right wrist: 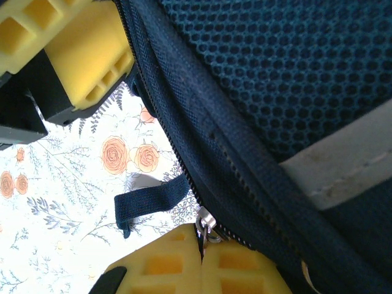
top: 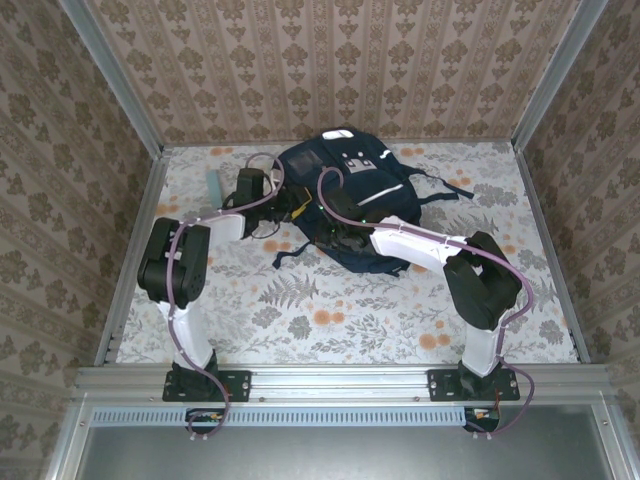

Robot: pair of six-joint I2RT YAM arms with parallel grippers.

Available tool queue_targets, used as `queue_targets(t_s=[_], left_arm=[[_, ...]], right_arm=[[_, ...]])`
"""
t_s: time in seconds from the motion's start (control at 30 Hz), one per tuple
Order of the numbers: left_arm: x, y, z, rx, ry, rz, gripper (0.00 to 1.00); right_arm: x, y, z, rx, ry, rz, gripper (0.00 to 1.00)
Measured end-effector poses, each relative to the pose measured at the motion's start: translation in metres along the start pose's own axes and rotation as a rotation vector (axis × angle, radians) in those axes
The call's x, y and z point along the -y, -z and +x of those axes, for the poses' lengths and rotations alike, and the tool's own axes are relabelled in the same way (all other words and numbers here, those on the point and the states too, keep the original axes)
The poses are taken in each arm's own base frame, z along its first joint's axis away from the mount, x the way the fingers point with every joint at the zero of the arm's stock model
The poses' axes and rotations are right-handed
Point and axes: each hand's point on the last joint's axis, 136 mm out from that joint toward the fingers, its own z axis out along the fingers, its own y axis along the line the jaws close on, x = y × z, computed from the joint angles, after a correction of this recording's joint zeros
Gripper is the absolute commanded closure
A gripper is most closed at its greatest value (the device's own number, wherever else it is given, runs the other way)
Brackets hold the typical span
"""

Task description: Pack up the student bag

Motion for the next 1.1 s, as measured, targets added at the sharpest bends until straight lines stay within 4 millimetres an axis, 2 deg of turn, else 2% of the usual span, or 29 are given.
queue_targets(t_s=[0.1, 0.2, 0.33, 0.47, 0.7, 0.87, 0.9, 1.0, 1.1], left_arm=[[0.001, -0.003, -0.001, -0.006, 0.006, 0.012, 0.72], [-0.001, -0.004, -0.001, -0.009, 0.010, 0.011, 0.86], [0.001, -0.004, -0.001, -0.011, 0.009, 0.012, 1.00], [0.003, -0.004, 0.001, -0.032, 0.003, 0.019, 1.00], [0.005, 0.000, -0.004, -0.045, -0.008, 0.016, 1.00], [0.004, 0.001, -0.009, -0.049, -0.012, 0.015, 1.00], [0.003, 0.001, -0.009, -0.052, -0.011, 0.011, 0.99], [0.001, 0.002, -0.011, -0.052, -0.016, 0.002, 0.78], [-0.008, 0.009, -0.023, -0.012, -0.031, -0.030, 0.60]], right_arm=[[0.000, 0.000, 0.000, -0.001, 0.000, -0.001, 1.00], [0.001, 0.000, 0.000, -0.001, 0.004, 0.005, 1.00], [0.010, 0.001, 0.001, 0.005, 0.015, 0.047, 1.00], [0.022, 0.013, 0.002, 0.030, 0.051, 0.107, 1.00], [0.064, 0.056, 0.009, 0.069, 0.086, 0.261, 1.00], [0.085, 0.074, 0.005, 0.110, 0.089, 0.344, 1.00], [0.086, 0.075, 0.004, 0.112, 0.091, 0.345, 1.00], [0.081, 0.072, 0.006, 0.095, 0.110, 0.316, 1.00], [0.065, 0.067, 0.009, 0.064, 0.135, 0.235, 1.00]])
